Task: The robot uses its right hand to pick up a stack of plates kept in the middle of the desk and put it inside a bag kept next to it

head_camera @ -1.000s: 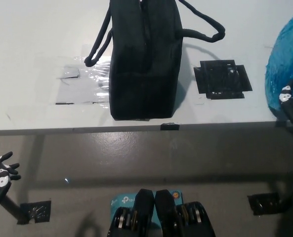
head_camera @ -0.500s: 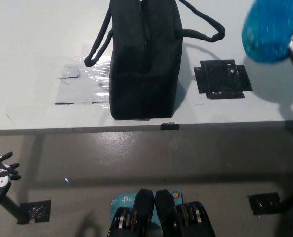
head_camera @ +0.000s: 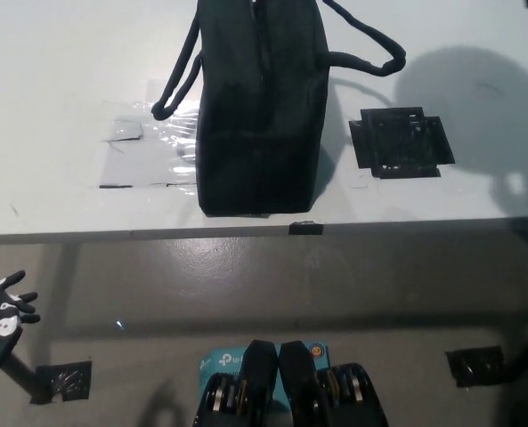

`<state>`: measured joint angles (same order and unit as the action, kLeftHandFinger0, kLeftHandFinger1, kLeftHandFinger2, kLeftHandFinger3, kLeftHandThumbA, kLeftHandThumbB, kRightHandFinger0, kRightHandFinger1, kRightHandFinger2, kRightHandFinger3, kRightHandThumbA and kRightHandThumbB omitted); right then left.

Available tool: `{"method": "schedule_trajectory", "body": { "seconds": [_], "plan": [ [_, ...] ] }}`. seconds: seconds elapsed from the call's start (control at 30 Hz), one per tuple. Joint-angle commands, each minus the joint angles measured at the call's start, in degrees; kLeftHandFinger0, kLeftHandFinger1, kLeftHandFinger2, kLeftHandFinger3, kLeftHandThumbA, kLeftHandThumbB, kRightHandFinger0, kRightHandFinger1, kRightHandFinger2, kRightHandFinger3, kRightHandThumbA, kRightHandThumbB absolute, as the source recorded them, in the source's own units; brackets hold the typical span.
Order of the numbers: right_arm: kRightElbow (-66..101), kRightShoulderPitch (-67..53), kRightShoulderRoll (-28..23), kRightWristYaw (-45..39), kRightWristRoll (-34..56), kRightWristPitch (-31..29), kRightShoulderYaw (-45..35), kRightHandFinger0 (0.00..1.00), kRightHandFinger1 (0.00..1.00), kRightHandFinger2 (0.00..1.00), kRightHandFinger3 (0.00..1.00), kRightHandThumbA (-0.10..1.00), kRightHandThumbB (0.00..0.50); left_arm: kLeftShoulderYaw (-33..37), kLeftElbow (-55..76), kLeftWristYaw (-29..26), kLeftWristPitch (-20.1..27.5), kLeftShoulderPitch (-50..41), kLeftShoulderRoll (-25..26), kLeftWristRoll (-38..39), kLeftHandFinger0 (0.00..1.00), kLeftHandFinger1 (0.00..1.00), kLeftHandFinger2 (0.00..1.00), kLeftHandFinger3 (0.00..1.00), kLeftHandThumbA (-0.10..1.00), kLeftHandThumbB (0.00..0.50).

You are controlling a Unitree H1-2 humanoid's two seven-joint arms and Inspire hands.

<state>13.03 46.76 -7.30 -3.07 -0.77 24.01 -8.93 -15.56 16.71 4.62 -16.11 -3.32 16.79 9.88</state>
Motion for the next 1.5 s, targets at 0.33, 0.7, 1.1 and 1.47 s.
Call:
{"method": "schedule_trajectory", "body": {
  "seconds": [0.33, 0.7, 1.1, 1.47],
  "plan": [
    [-0.35, 2.72, 3.71, -0.01, -4.82, 2.92, 11.45, 0.00, 0.00, 0.10, 0.00, -0.10, 0.269, 0.63, 2.40, 1.00, 0.92, 0.30, 2.04, -0.85, 0.63, 0.74, 0.86, 1.00, -0.10, 0.043],
    [-5.42, 1.25, 4.92, 2.21, -7.73, 0.15, 13.99, 0.00, 0.00, 0.01, 0.01, -0.10, 0.268, 1.34, 2.37, 1.35, 1.75, 0.55, 2.27, -0.78, 0.62, 0.73, 0.84, 1.00, -0.10, 0.048],
    [-7.10, -2.13, 4.67, 4.78, -13.37, -7.11, 16.50, 0.00, 0.00, 0.03, 0.00, -0.10, 0.226, 1.54, 1.98, 1.99, 2.46, 0.67, 2.49, -0.44, 0.61, 0.71, 0.82, 0.99, -0.10, 0.059],
    [-11.41, -5.27, 11.42, 6.63, -16.54, -6.84, 20.99, 0.00, 0.00, 0.16, 0.00, -0.10, 0.271, 2.16, 2.22, 2.22, 2.38, 0.84, 2.55, -0.57, 0.58, 0.70, 0.81, 1.00, -0.10, 0.051]
  ]
}}
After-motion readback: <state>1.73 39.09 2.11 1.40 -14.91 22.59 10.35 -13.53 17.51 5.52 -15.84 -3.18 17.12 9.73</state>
